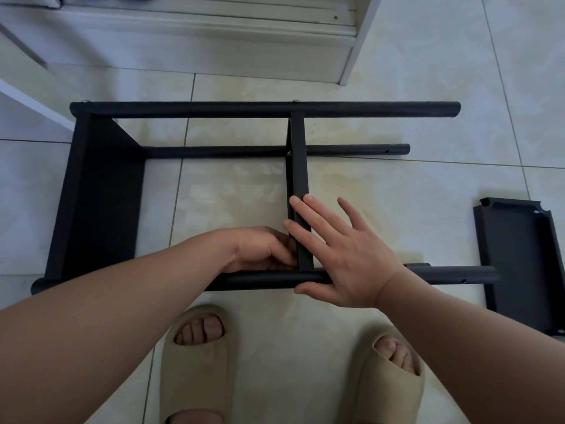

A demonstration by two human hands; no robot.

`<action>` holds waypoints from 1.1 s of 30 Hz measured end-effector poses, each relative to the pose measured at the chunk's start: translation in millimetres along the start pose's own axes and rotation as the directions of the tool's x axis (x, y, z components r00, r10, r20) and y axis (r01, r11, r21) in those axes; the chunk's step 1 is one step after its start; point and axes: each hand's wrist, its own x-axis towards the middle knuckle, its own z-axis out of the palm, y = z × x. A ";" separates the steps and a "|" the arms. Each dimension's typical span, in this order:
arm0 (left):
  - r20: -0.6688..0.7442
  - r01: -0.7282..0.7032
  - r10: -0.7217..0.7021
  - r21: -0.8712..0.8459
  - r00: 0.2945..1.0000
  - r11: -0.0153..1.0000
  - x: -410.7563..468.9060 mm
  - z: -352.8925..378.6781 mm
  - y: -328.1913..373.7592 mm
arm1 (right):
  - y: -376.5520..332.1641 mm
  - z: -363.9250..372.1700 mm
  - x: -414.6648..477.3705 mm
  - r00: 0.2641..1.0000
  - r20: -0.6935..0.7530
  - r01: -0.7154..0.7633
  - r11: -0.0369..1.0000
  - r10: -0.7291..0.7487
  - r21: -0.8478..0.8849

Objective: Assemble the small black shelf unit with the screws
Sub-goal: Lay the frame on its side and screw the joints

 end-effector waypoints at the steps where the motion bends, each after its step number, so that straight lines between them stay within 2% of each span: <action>1: 0.014 0.003 -0.003 -0.019 1.000 1.000 0.3 0.3 0.0 | 0.2 0.2 0.0 1.000 -0.001 0.000 1.000 0.000 -0.001; 3: 0.038 0.010 -0.010 0.002 0.999 1.000 -0.4 2.8 1.7 | 0.4 0.3 -0.1 1.000 -0.007 -0.001 1.000 0.001 -0.001; 7: -0.061 0.006 0.000 0.100 0.998 0.995 -1.9 7.4 6.0 | 0.4 0.6 -0.2 1.000 -0.009 -0.001 1.000 0.001 -0.001; 15: -0.045 -0.047 0.049 0.048 0.998 0.998 -0.9 3.5 3.4 | 0.4 1.6 0.1 1.000 -0.024 -0.003 1.000 0.003 -0.003; 19: -0.027 -0.020 0.021 0.012 0.999 1.000 -1.0 3.6 3.3 | 1.3 2.0 0.4 0.999 -0.037 -0.004 1.000 0.004 -0.008; 23: -0.033 0.043 -0.040 0.096 0.999 0.994 -4.5 7.1 6.2 | 0.5 3.0 -0.4 0.999 -0.053 -0.009 1.000 0.008 -0.021; 27: -0.081 0.034 -0.028 0.075 0.996 0.997 -2.5 6.1 4.6 | 0.0 2.2 -1.0 0.998 -0.066 -0.018 1.000 0.016 -0.024; 33: -0.060 0.015 -0.010 0.077 0.998 0.997 -2.9 4.4 5.8 | 0.2 2.5 -1.2 0.998 -0.055 -0.020 0.999 0.018 -0.041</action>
